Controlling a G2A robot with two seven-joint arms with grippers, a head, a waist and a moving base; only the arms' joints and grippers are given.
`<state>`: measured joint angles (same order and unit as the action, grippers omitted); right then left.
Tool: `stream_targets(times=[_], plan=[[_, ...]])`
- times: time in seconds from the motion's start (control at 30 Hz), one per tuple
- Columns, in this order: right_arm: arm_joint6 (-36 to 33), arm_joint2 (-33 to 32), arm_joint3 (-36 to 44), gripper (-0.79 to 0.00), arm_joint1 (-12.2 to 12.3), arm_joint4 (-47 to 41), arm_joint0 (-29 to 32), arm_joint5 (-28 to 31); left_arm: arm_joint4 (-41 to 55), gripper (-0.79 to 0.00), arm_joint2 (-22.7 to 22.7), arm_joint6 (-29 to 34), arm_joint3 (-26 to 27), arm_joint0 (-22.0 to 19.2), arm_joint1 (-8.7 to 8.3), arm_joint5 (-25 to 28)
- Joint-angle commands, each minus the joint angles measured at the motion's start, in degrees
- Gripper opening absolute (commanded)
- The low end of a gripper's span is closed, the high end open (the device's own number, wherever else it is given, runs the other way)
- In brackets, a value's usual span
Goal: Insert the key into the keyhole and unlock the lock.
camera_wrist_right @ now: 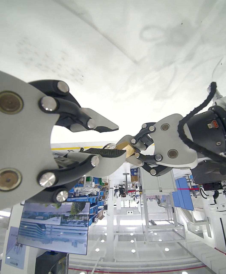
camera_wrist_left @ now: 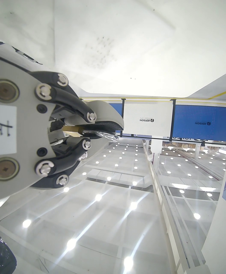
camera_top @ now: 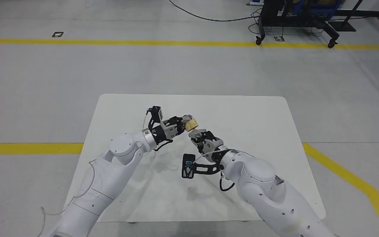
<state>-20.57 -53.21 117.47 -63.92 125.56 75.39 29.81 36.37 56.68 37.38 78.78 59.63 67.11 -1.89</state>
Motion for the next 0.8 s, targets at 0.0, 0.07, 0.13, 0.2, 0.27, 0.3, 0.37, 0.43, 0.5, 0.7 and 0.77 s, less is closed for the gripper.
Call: stream_targets(times=[0.0,0.07,0.13,0.2,0.27,0.3,0.37,0.43,0.5,0.7,0.77], plan=[[-0.5,0.1,-0.3,-0.643,-0.2,-0.1,-0.3,0.0,0.1,-0.785,0.1,0.3,-0.1,0.0,0.07,-0.1],[-0.8,0.1,-0.6,-0.643,-0.3,-0.2,-0.5,0.1,0.2,-0.785,0.1,0.6,-0.2,0.0,0.15,-0.3],[-1.5,0.1,-0.7,-0.653,-0.4,0.0,-0.7,0.0,0.1,-0.785,0.2,0.8,-0.2,0.0,0.24,-0.5],[-1.9,0.1,-0.6,-0.659,-0.5,0.2,-0.7,0.1,0.0,-0.785,0.3,1.0,-0.3,0.0,0.31,-0.6],[-2.3,0.0,-0.6,-0.680,-0.6,0.2,-0.7,0.1,0.1,-0.785,0.4,1.2,-0.4,0.0,0.38,-0.7],[-2.5,-0.1,-0.7,-0.696,-0.7,0.2,-0.7,0.2,0.0,-0.785,0.4,1.3,-0.4,0.0,0.41,-0.7],[-2.8,-0.4,-0.7,-0.711,-0.8,0.0,-0.7,0.0,-0.2,-0.785,0.5,1.5,-0.4,0.0,0.47,-0.7],[-2.9,-0.8,-0.8,-0.785,-0.9,-0.7,-0.5,-0.4,-0.2,-0.785,0.6,1.7,-0.5,0.0,0.53,-0.7],[-2.6,-1.4,-1.0,-0.785,-1.0,-2.1,-0.3,-1.0,-0.4,-0.785,0.7,2.0,-0.5,0.1,0.57,-0.7],[4.6,-7.6,-4.3,-0.785,-1.3,-19.1,1.9,-5.2,-1.4,-0.785,1.2,3.0,-0.2,0.3,0.65,0.9],[8.2,-10.5,-6.1,-0.785,-1.3,-26.5,2.8,-5.8,-1.7,-0.785,1.5,3.3,0.0,0.4,0.65,1.9]])
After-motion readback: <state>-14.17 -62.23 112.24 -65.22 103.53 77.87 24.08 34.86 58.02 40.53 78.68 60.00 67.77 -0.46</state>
